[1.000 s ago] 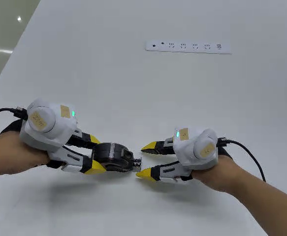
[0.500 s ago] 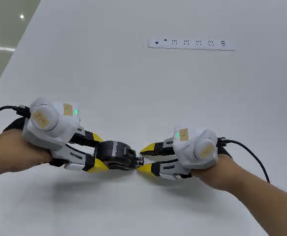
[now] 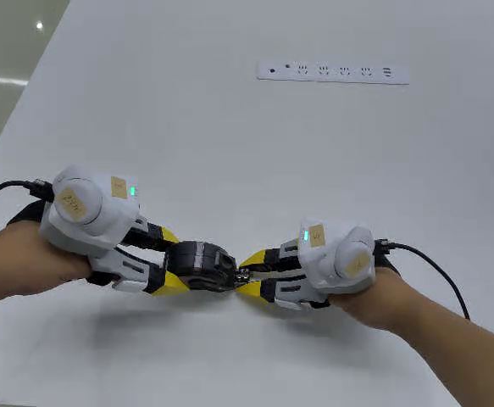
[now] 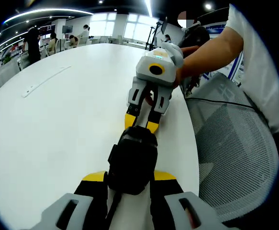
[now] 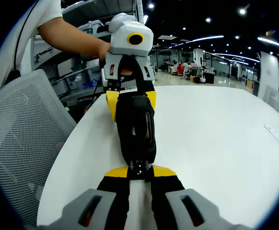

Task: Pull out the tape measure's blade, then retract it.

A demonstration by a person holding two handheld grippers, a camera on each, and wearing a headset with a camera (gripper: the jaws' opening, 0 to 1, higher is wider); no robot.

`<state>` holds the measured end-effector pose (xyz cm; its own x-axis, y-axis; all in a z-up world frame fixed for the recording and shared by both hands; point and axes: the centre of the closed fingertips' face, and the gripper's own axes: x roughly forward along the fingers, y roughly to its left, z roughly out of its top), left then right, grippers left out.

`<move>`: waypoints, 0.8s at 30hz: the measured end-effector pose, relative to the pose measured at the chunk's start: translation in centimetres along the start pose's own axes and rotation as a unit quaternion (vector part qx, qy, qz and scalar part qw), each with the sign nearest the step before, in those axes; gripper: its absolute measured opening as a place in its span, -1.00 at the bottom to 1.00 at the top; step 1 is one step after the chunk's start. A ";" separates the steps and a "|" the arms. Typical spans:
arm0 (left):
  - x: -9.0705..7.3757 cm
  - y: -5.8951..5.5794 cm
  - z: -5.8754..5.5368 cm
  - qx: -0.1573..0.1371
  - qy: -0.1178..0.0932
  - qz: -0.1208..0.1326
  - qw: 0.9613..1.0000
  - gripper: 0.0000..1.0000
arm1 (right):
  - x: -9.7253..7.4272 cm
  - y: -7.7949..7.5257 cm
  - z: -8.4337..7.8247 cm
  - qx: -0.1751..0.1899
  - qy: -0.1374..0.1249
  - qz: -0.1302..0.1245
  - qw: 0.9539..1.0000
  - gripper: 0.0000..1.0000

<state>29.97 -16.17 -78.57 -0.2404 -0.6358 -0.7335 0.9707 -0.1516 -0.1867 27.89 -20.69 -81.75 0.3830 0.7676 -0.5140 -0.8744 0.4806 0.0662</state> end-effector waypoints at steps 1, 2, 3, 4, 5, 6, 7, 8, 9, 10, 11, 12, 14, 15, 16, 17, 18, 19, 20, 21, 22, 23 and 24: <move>0.0 0.0 0.0 0.000 0.001 0.000 1.000 -0.37 | 0.0 0.0 0.0 0.000 0.000 0.000 1.000 -0.70; 0.0 0.0 0.0 0.001 0.001 0.000 1.000 -0.37 | 0.0 0.0 0.0 0.001 0.000 0.000 1.000 -0.70; 0.0 0.0 0.0 0.002 0.002 0.000 1.000 -0.37 | 0.0 0.0 0.0 0.003 0.000 0.000 1.000 -0.71; 0.0 -0.1 0.0 0.001 0.002 0.000 1.000 -0.37 | 0.0 0.0 0.0 0.003 0.000 0.000 1.000 -0.72; 0.0 -0.1 0.0 0.002 0.002 0.000 1.000 -0.37 | 0.0 0.0 0.0 0.001 0.001 0.001 1.000 -0.72; 0.0 0.0 0.0 0.004 0.002 0.002 1.000 -0.38 | 0.0 0.0 0.0 -0.003 0.000 0.002 1.000 -0.72; 0.0 0.0 0.0 0.005 0.003 0.002 1.000 -0.38 | 0.0 0.1 -0.1 -0.005 0.001 0.002 1.000 -0.73; 0.0 -0.1 0.0 0.010 0.004 0.003 1.000 -0.38 | 0.0 0.1 -0.1 -0.006 0.001 0.002 1.000 -0.73; 0.0 -0.1 0.0 0.011 0.005 0.005 1.000 -0.39 | 0.0 0.1 -0.1 -0.009 0.001 0.002 1.000 -0.73; 0.0 -0.1 0.0 0.010 0.005 0.005 1.000 -0.39 | 0.0 0.1 0.0 -0.012 0.001 0.002 1.000 -0.74; 0.0 0.0 0.0 0.011 0.005 0.005 1.000 -0.39 | 0.0 0.1 0.0 -0.011 0.000 0.002 1.000 -0.74; 0.0 0.0 0.0 0.010 0.006 0.005 1.000 -0.39 | 0.0 0.2 0.0 -0.007 0.000 0.002 1.000 -0.74; 0.0 0.0 0.0 0.014 0.006 0.005 1.000 -0.40 | -0.1 0.2 0.0 -0.006 -0.003 0.003 1.000 -0.75; 0.0 0.0 0.0 0.014 0.006 0.006 1.000 -0.40 | -0.1 0.2 0.0 -0.006 -0.003 0.002 1.000 -0.75; 0.0 0.0 0.0 0.016 0.007 0.006 1.000 -0.40 | -0.1 0.2 0.0 -0.008 -0.004 0.001 1.000 -0.75; 0.0 0.0 0.0 0.018 0.007 0.006 1.000 -0.41 | -0.1 0.2 0.0 -0.008 -0.003 0.001 1.000 -0.76; 0.0 0.0 0.0 0.017 0.007 0.007 1.000 -0.41 | -0.1 0.2 0.0 -0.010 -0.003 0.000 1.000 -0.76; 0.0 0.0 0.0 0.017 0.006 0.007 1.000 -0.41 | -0.1 0.2 -0.1 -0.011 -0.002 -0.001 1.000 -0.76; 0.0 0.0 0.0 0.018 0.006 0.007 1.000 -0.41 | -0.2 0.1 -0.1 -0.012 -0.002 -0.003 1.000 -0.76; 0.0 0.1 0.0 0.019 0.007 0.007 1.000 -0.42 | -0.2 0.1 -0.1 -0.012 -0.002 -0.004 1.000 -0.76; 0.0 0.1 0.0 0.019 0.008 0.007 1.000 -0.42 | -0.3 0.0 -0.1 -0.010 -0.002 -0.003 1.000 -0.77; 0.0 0.1 0.0 0.019 0.009 0.007 1.000 -0.42 | -0.4 0.0 -0.2 -0.006 -0.003 -0.004 1.000 -0.77; 0.0 0.1 0.0 0.019 0.010 0.007 1.000 -0.42 | -0.5 0.0 -0.2 -0.006 -0.003 -0.004 1.000 -0.77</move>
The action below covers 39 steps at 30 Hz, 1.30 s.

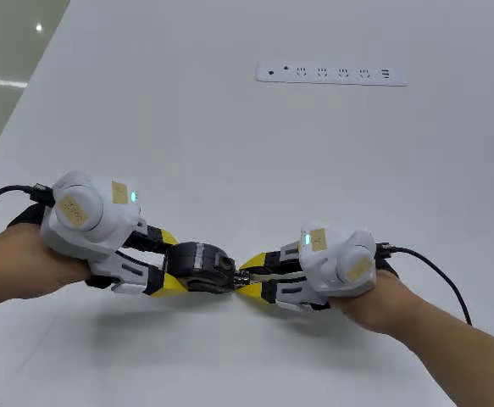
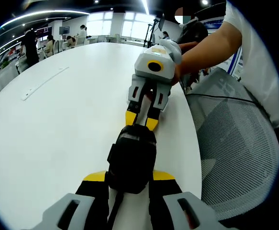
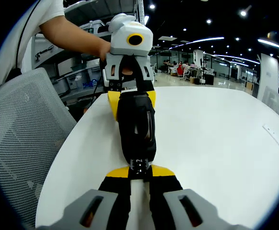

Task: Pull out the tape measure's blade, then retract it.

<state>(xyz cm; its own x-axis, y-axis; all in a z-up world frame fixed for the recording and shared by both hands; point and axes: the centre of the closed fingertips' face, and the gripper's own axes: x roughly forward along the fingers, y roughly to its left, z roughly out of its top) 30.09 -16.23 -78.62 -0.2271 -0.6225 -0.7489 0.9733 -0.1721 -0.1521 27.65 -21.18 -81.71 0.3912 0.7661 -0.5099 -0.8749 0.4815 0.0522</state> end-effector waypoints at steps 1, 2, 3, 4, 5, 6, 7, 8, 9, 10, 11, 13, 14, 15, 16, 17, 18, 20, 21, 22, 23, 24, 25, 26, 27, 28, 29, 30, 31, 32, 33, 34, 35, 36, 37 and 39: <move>0.0 0.0 0.0 0.003 0.001 -0.001 1.000 -0.42 | -0.1 0.1 -0.1 -0.003 0.000 0.001 1.000 -0.77; 0.0 0.0 0.0 0.005 0.002 -0.002 1.000 -0.42 | -0.1 0.1 -0.1 -0.003 0.000 0.002 1.000 -0.77; 0.0 -0.1 0.0 0.008 0.004 -0.003 1.000 -0.42 | -0.2 0.2 -0.1 -0.005 0.001 0.003 1.000 -0.77; 0.0 -0.1 0.0 0.009 0.004 -0.003 1.000 -0.42 | -0.2 0.2 -0.1 -0.005 0.001 0.004 1.000 -0.77; 0.0 -0.1 0.0 0.009 0.005 -0.003 1.000 -0.43 | -0.2 0.1 -0.2 -0.005 0.002 0.003 1.000 -0.77; 0.0 -0.1 0.0 0.012 0.004 -0.003 1.000 -0.43 | -0.3 0.2 -0.2 -0.005 0.002 0.004 1.000 -0.77; 0.0 -0.1 0.0 0.011 0.004 -0.003 1.000 -0.43 | -0.4 0.2 -0.3 -0.005 0.003 0.004 1.000 -0.77; 0.0 -0.1 0.0 0.010 0.004 -0.004 1.000 -0.43 | -0.6 0.1 -0.3 -0.005 0.002 0.003 1.000 -0.77; 0.0 -0.1 0.0 0.007 0.003 -0.004 1.000 -0.43 | -0.8 0.1 -0.3 -0.007 0.003 0.002 1.000 -0.77; 0.0 -0.1 0.0 0.005 0.003 -0.004 1.000 -0.43 | -0.9 0.0 -0.4 -0.005 0.004 0.002 1.000 -0.77; 0.0 0.0 0.0 0.003 0.003 -0.005 1.000 -0.43 | -1.1 -0.1 -0.5 -0.003 0.005 0.001 1.000 -0.77; 0.0 0.0 0.0 0.002 0.003 -0.006 1.000 -0.43 | -1.3 -0.1 -0.6 -0.004 0.007 0.002 1.000 -0.77; 0.0 0.0 0.0 0.003 0.003 -0.006 1.000 -0.43 | -1.5 -0.2 -0.7 -0.002 0.009 0.003 1.000 -0.77; 0.0 0.0 0.0 0.003 0.003 -0.006 1.000 -0.43 | -1.6 -0.1 -0.7 -0.002 0.009 0.004 1.000 -0.77; 0.0 0.0 0.0 0.004 0.003 -0.006 1.000 -0.43 | -1.7 -0.2 -0.8 -0.002 0.010 0.004 1.000 -0.77; 0.0 0.0 0.0 0.004 0.003 -0.006 1.000 -0.43 | -1.9 -0.2 -0.9 -0.004 0.012 0.003 1.000 -0.77; 0.0 0.0 0.0 0.003 0.003 -0.006 1.000 -0.43 | -2.1 -0.2 -0.9 -0.004 0.012 0.004 1.000 -0.77; 0.0 0.0 0.0 0.003 0.003 -0.006 1.000 -0.43 | -2.4 -0.2 -1.0 -0.005 0.015 0.003 1.000 -0.77; 0.0 0.0 0.0 0.002 0.003 -0.005 1.000 -0.43 | -2.7 -0.3 -1.1 -0.006 0.016 0.003 1.000 -0.77; 0.0 0.0 0.0 0.003 0.002 -0.005 1.000 -0.43 | -2.8 -0.3 -1.2 -0.005 0.017 0.002 1.000 -0.77; 0.0 0.0 0.0 0.001 0.000 -0.005 1.000 -0.43 | -3.0 -0.3 -1.3 -0.006 0.019 0.001 1.000 -0.77; 0.1 0.0 0.1 -0.005 -0.004 -0.004 1.000 -0.43 | -3.3 -0.4 -1.6 -0.007 0.022 0.000 1.000 -0.77; 0.1 0.0 0.1 -0.003 -0.004 -0.004 1.000 -0.43 | -3.4 -0.5 -1.7 -0.007 0.023 -0.001 1.000 -0.77; 0.0 0.0 0.1 -0.003 -0.004 -0.004 1.000 -0.43 | -3.6 -0.5 -1.7 -0.005 0.023 -0.002 1.000 -0.77; 0.0 0.0 0.1 -0.003 -0.003 -0.004 1.000 -0.43 | -3.9 -0.5 -1.9 -0.005 0.026 -0.003 1.000 -0.77; 0.0 0.0 0.1 -0.003 -0.004 -0.004 1.000 -0.43 | -4.2 -0.6 -2.1 -0.006 0.028 -0.004 1.000 -0.77; 0.1 0.0 0.1 -0.006 -0.005 -0.004 1.000 -0.43 | -4.6 -0.6 -2.3 -0.005 0.029 -0.006 1.000 -0.77; 0.1 0.0 0.2 -0.007 -0.005 -0.005 1.000 -0.43 | -4.9 -0.6 -2.4 -0.005 0.029 -0.006 1.000 -0.77; 0.1 0.0 0.2 -0.006 -0.005 -0.005 1.000 -0.43 | -5.2 -0.6 -2.6 -0.005 0.031 -0.007 0.999 -0.77; 0.1 0.0 0.2 -0.006 -0.004 -0.005 1.000 -0.43 | -5.6 -0.5 -2.8 -0.003 0.033 -0.007 0.999 -0.77; 0.1 0.0 0.2 -0.005 -0.003 -0.005 1.000 -0.43 | -5.8 -0.5 -2.9 -0.002 0.033 -0.007 0.999 -0.77; 0.1 0.0 0.2 -0.004 -0.002 -0.005 1.000 -0.43 | -6.1 -0.5 -3.0 -0.001 0.035 -0.009 0.999 -0.77; 0.1 -0.1 0.3 -0.003 -0.001 -0.005 1.000 -0.43 | -6.3 -0.5 -3.1 0.000 0.036 -0.009 0.999 -0.77; 0.1 -0.1 0.3 -0.002 -0.001 -0.005 1.000 -0.43 | -6.5 -0.5 -3.2 0.000 0.036 -0.009 0.999 -0.77; 0.2 -0.1 0.3 -0.001 -0.001 -0.005 1.000 -0.43 | -6.7 -0.5 -3.2 -0.001 0.037 -0.010 0.999 -0.77; 0.2 -0.2 0.3 0.003 0.001 -0.004 1.000 -0.43 | -7.1 -0.5 -3.3 -0.002 0.040 -0.011 0.999 -0.77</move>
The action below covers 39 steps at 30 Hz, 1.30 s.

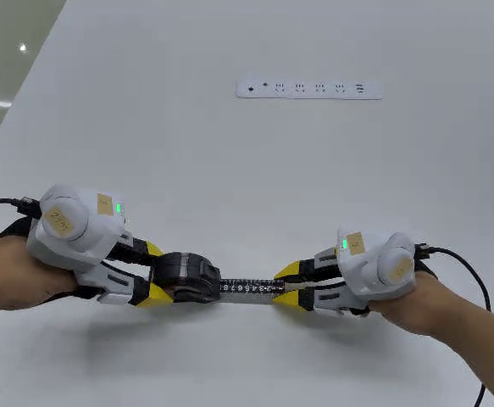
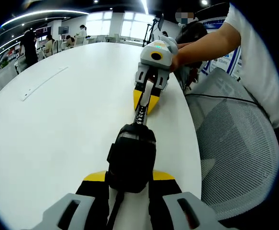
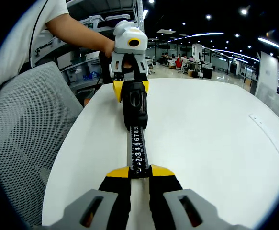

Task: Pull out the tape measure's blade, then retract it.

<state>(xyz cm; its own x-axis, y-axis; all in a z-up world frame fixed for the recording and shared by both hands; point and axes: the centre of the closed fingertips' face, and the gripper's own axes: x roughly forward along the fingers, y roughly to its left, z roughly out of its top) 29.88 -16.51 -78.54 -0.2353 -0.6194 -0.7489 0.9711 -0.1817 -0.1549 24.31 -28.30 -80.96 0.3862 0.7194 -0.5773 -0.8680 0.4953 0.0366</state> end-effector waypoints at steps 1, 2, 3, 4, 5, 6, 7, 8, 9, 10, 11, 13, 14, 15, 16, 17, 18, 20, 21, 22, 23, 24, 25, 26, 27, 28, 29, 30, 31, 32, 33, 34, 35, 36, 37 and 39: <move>0.0 0.0 0.0 0.001 0.001 0.000 1.000 -0.43 | -0.1 -0.1 -0.1 0.001 0.000 0.000 1.000 -0.77; 0.0 0.0 0.0 0.000 0.001 0.000 1.000 -0.43 | -0.3 -0.1 -0.2 0.001 0.001 -0.001 1.000 -0.77; 0.0 0.0 0.0 0.000 0.001 0.000 1.000 -0.43 | -0.5 -0.1 -0.3 0.001 0.003 -0.002 1.000 -0.77; 0.0 0.0 0.0 0.000 0.001 0.000 1.000 -0.43 | -0.6 -0.2 -0.4 0.001 0.004 -0.003 1.000 -0.77; 0.0 0.0 0.0 -0.001 0.001 0.000 1.000 -0.43 | -0.8 -0.2 -0.5 0.001 0.006 -0.002 1.000 -0.77; 0.0 0.0 0.0 0.000 0.001 0.000 1.000 -0.43 | -1.0 -0.2 -0.6 0.000 0.007 -0.003 1.000 -0.77; 0.0 0.0 0.1 0.000 0.001 0.000 1.000 -0.43 | -1.1 -0.2 -0.7 0.000 0.008 -0.003 1.000 -0.77; 0.0 0.0 0.1 0.002 0.002 0.000 1.000 -0.43 | -1.3 -0.2 -0.8 0.000 0.009 -0.003 1.000 -0.77; 0.0 0.0 0.1 0.002 0.002 0.000 1.000 -0.43 | -1.4 -0.2 -0.9 0.000 0.010 -0.004 1.000 -0.77; 0.0 -0.1 0.1 0.001 0.002 0.000 1.000 -0.43 | -1.6 -0.2 -1.0 0.001 0.011 -0.004 1.000 -0.77; 0.0 -0.1 0.1 0.001 0.001 0.000 1.000 -0.43 | -1.7 -0.2 -1.0 0.001 0.012 -0.005 1.000 -0.77; 0.0 -0.1 0.1 0.002 0.002 0.000 1.000 -0.43 | -2.0 -0.1 -1.2 0.001 0.014 -0.005 1.000 -0.77; 0.0 -0.1 0.1 0.003 0.002 0.000 1.000 -0.43 | -2.1 -0.1 -1.2 0.001 0.015 -0.006 1.000 -0.77; 0.0 -0.1 0.1 0.002 0.003 0.000 1.000 -0.43 | -2.4 -0.2 -1.4 0.002 0.016 -0.007 1.000 -0.77; 0.1 -0.1 0.1 0.002 0.003 0.000 1.000 -0.43 | -2.5 -0.2 -1.5 0.002 0.017 -0.008 1.000 -0.77; 0.1 -0.1 0.1 0.002 0.002 0.000 1.000 -0.43 | -2.6 -0.2 -1.6 0.003 0.018 -0.008 1.000 -0.77; 0.1 -0.1 0.2 0.002 0.003 0.000 1.000 -0.43 | -2.9 -0.3 -1.8 0.004 0.019 -0.009 1.000 -0.77; 0.1 -0.1 0.2 0.000 0.003 0.000 1.000 -0.43 | -3.3 -0.4 -2.1 0.000 0.024 -0.012 1.000 -0.78; 0.1 -0.1 0.2 0.000 0.003 0.000 1.000 -0.43 | -3.5 -0.4 -2.2 0.001 0.024 -0.013 1.000 -0.78; 0.1 -0.1 0.2 0.000 0.004 0.000 1.000 -0.43 | -3.8 -0.4 -2.3 0.004 0.024 -0.014 1.000 -0.78; 0.1 -0.1 0.2 0.002 0.004 0.000 1.000 -0.43 | -4.0 -0.4 -2.5 0.003 0.025 -0.014 1.000 -0.78; 0.1 -0.1 0.2 0.003 0.003 0.000 1.000 -0.43 | -4.1 -0.3 -2.6 0.002 0.026 -0.014 1.000 -0.78; 0.1 -0.1 0.2 0.003 0.003 -0.001 1.000 -0.43 | -4.4 -0.3 -2.8 0.002 0.029 -0.016 0.999 -0.78; 0.1 -0.1 0.2 0.002 0.003 -0.001 1.000 -0.43 | -4.6 -0.3 -2.9 0.003 0.030 -0.017 0.999 -0.78; 0.1 -0.1 0.2 0.001 0.002 -0.001 1.000 -0.43 | -5.0 -0.4 -3.2 0.005 0.031 -0.020 0.999 -0.78; 0.1 -0.1 0.2 0.002 0.002 0.000 1.000 -0.43 | -5.2 -0.4 -3.4 0.006 0.032 -0.020 0.999 -0.78; 0.1 -0.1 0.2 0.002 0.003 0.000 1.000 -0.43 | -5.4 -0.4 -3.5 0.006 0.034 -0.021 0.999 -0.78; 0.1 -0.1 0.2 0.003 0.003 0.000 1.000 -0.43 | -5.6 -0.3 -3.8 0.006 0.036 -0.022 0.999 -0.78; 0.1 -0.1 0.2 0.003 0.002 0.000 1.000 -0.43 | -5.8 -0.3 -3.9 0.006 0.037 -0.022 0.999 -0.78; 0.1 -0.1 0.2 0.003 0.003 0.000 1.000 -0.43 | -6.1 -0.3 -4.1 0.009 0.037 -0.024 0.999 -0.78; 0.1 -0.1 0.2 0.004 0.003 0.000 1.000 -0.43 | -6.2 -0.3 -4.2 0.009 0.038 -0.025 0.999 -0.78; 0.1 -0.1 0.2 0.004 0.003 0.000 1.000 -0.43 | -6.4 -0.3 -4.3 0.010 0.040 -0.026 0.999 -0.78; 0.1 -0.1 0.2 0.005 0.003 0.000 1.000 -0.43 | -6.6 -0.3 -4.5 0.010 0.041 -0.028 0.999 -0.78; 0.2 -0.1 0.2 0.004 0.003 0.000 1.000 -0.43 | -6.8 -0.3 -4.6 0.012 0.042 -0.028 0.999 -0.78; 0.2 -0.1 0.3 0.003 0.003 0.000 1.000 -0.43 | -6.9 -0.3 -4.8 0.013 0.043 -0.029 0.999 -0.78; 0.2 -0.1 0.3 0.004 0.003 0.000 1.000 -0.43 | -7.3 -0.3 -5.0 0.015 0.045 -0.030 0.998 -0.78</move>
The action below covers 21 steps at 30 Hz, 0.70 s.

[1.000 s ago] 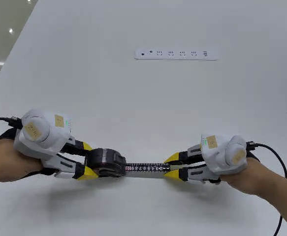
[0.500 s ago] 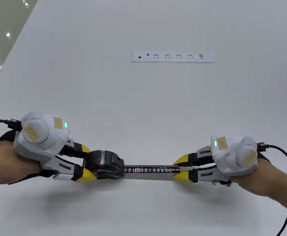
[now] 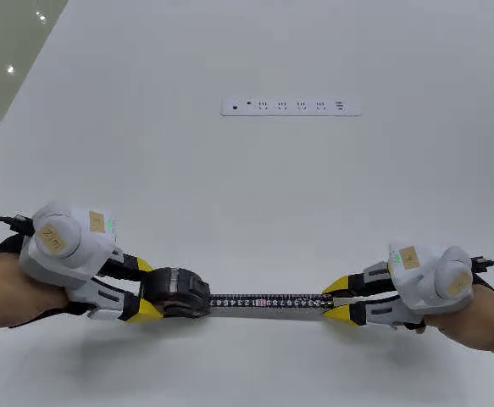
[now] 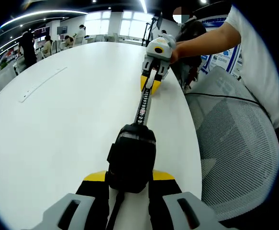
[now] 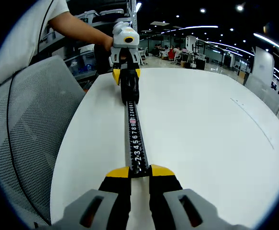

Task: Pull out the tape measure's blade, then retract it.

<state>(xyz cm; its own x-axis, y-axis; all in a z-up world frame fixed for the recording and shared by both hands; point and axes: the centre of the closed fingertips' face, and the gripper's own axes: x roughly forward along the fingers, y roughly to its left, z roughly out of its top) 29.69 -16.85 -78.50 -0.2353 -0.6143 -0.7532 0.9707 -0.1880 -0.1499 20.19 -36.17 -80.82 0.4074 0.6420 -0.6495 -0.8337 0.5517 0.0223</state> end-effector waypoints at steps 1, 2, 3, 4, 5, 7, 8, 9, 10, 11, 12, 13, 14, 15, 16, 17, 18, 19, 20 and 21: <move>0.0 0.0 0.0 0.000 0.000 0.000 1.000 -0.43 | -0.2 -0.1 -0.2 0.000 0.001 -0.001 1.000 -0.78; 0.0 0.0 0.0 0.000 0.000 0.000 1.000 -0.43 | -0.4 -0.1 -0.4 0.001 0.003 -0.003 1.000 -0.78; 0.0 0.0 0.0 0.000 0.001 0.001 1.000 -0.43 | -0.6 -0.2 -0.6 0.002 0.004 -0.004 1.000 -0.78; 0.0 0.0 0.0 0.000 0.001 0.000 1.000 -0.43 | -0.7 -0.2 -0.8 0.004 0.005 -0.004 1.000 -0.78; 0.0 0.0 0.0 0.001 0.001 0.000 1.000 -0.43 | -0.9 -0.2 -1.0 0.005 0.005 -0.005 1.000 -0.78; 0.0 0.0 0.0 0.002 0.002 0.001 1.000 -0.43 | -1.3 -0.2 -1.2 0.007 0.006 -0.007 1.000 -0.78; 0.0 0.0 0.0 0.002 0.003 0.001 1.000 -0.43 | -1.4 -0.2 -1.3 0.009 0.007 -0.008 1.000 -0.78; 0.1 0.0 0.0 0.003 0.003 0.001 1.000 -0.43 | -1.6 -0.2 -1.5 0.010 0.008 -0.009 1.000 -0.78; 0.1 0.0 0.0 0.002 0.003 0.001 1.000 -0.43 | -1.7 -0.3 -1.6 0.010 0.009 -0.010 1.000 -0.78; 0.1 0.0 0.1 0.002 0.003 0.001 1.000 -0.43 | -1.9 -0.3 -1.8 0.011 0.011 -0.011 1.000 -0.78; 0.1 0.0 0.1 0.002 0.003 0.001 1.000 -0.43 | -2.0 -0.3 -1.9 0.012 0.012 -0.012 1.000 -0.78; 0.1 0.0 0.1 0.002 0.003 0.001 1.000 -0.43 | -2.1 -0.3 -2.0 0.013 0.013 -0.012 1.000 -0.78; 0.1 0.0 0.1 0.001 0.004 0.001 1.000 -0.43 | -2.3 -0.4 -2.2 0.014 0.014 -0.013 1.000 -0.78; 0.1 0.0 0.1 0.002 0.004 0.001 1.000 -0.43 | -2.5 -0.4 -2.3 0.013 0.015 -0.014 1.000 -0.78; 0.1 0.0 0.1 0.002 0.005 0.001 1.000 -0.43 | -2.7 -0.5 -2.4 0.014 0.016 -0.016 1.000 -0.78; 0.1 0.0 0.1 0.002 0.005 0.001 1.000 -0.43 | -2.8 -0.5 -2.5 0.015 0.017 -0.017 1.000 -0.78; 0.1 0.0 0.1 0.002 0.005 0.001 1.000 -0.43 | -3.0 -0.5 -2.6 0.016 0.018 -0.017 1.000 -0.78; 0.1 0.0 0.1 0.001 0.005 0.001 1.000 -0.43 | -3.2 -0.6 -2.6 0.016 0.019 -0.018 1.000 -0.78; 0.1 -0.1 0.1 0.001 0.005 0.001 1.000 -0.43 | -3.3 -0.6 -2.8 0.016 0.020 -0.019 0.999 -0.78; 0.1 -0.1 0.1 0.001 0.006 0.002 1.000 -0.43 | -3.4 -0.6 -2.9 0.018 0.020 -0.019 0.999 -0.78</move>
<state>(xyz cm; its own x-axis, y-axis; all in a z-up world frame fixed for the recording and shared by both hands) 29.57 -16.98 -78.52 -0.2315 -0.6064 -0.7607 0.9713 -0.1876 -0.1461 18.26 -40.24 -80.81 0.4223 0.5989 -0.6804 -0.8040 0.5942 0.0241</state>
